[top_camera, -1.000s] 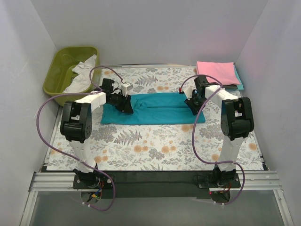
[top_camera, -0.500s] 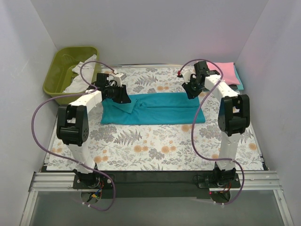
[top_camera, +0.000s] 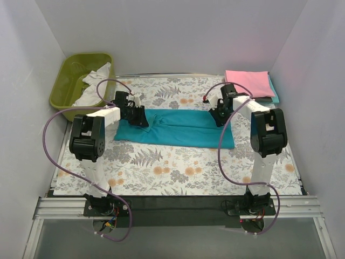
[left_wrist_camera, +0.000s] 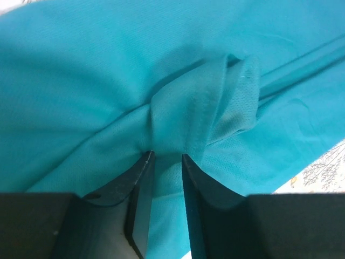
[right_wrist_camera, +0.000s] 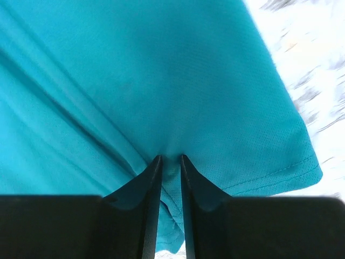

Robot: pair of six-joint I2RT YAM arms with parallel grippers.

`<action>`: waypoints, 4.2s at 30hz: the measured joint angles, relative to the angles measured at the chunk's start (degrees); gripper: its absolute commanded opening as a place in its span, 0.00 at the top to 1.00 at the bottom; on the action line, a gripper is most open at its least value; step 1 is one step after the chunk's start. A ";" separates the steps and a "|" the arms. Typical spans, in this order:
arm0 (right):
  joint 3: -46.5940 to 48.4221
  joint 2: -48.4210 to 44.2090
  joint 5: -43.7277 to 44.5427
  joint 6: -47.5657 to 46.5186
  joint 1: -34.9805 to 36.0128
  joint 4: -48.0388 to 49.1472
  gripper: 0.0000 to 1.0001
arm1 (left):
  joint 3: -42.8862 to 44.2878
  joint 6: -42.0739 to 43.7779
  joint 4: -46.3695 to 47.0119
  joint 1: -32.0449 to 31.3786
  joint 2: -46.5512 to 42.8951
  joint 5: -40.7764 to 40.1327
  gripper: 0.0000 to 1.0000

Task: Fold and stack the t-shirts
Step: Fold the tshirt

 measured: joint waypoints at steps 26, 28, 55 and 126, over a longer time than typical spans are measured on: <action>-21.22 -18.29 -8.57 -4.66 4.07 -15.15 0.78 | -5.09 -6.36 -7.65 -5.84 -8.70 -17.73 0.82; -21.88 -17.66 -8.66 -4.20 4.11 -14.64 0.78 | -4.39 -6.56 -7.87 -5.81 -6.60 -18.80 0.83; -12.68 -14.62 -15.52 2.34 9.84 -10.29 0.73 | 25.33 -5.38 1.88 -5.46 9.99 -8.79 0.68; -50.42 -44.13 -2.23 -17.05 39.52 23.78 0.57 | -50.14 35.21 18.93 -34.84 -47.69 -1.01 0.59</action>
